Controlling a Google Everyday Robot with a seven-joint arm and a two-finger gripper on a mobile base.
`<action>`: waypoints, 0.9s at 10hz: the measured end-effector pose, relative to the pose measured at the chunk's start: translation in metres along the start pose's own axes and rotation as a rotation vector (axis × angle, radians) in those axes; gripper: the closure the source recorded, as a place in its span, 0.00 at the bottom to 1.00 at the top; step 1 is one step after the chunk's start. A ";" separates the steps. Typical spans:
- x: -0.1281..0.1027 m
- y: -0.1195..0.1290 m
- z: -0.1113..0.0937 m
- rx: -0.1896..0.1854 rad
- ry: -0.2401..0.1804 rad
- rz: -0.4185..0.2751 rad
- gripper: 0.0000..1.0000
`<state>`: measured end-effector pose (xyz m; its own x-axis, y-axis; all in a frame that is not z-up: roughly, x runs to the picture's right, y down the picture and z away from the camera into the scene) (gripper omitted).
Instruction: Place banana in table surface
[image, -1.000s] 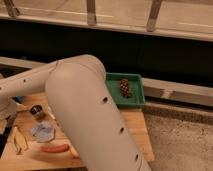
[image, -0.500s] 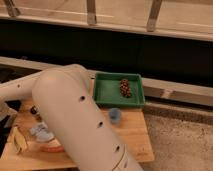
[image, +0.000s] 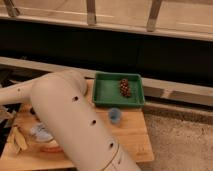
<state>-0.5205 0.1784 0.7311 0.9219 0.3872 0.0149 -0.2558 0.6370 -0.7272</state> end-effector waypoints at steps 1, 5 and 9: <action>-0.001 0.002 0.001 -0.001 0.002 -0.002 0.20; 0.015 0.006 0.013 -0.009 0.010 0.047 0.20; 0.041 0.002 0.016 -0.007 0.021 0.125 0.20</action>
<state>-0.4881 0.2064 0.7412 0.8888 0.4493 -0.0908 -0.3673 0.5797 -0.7273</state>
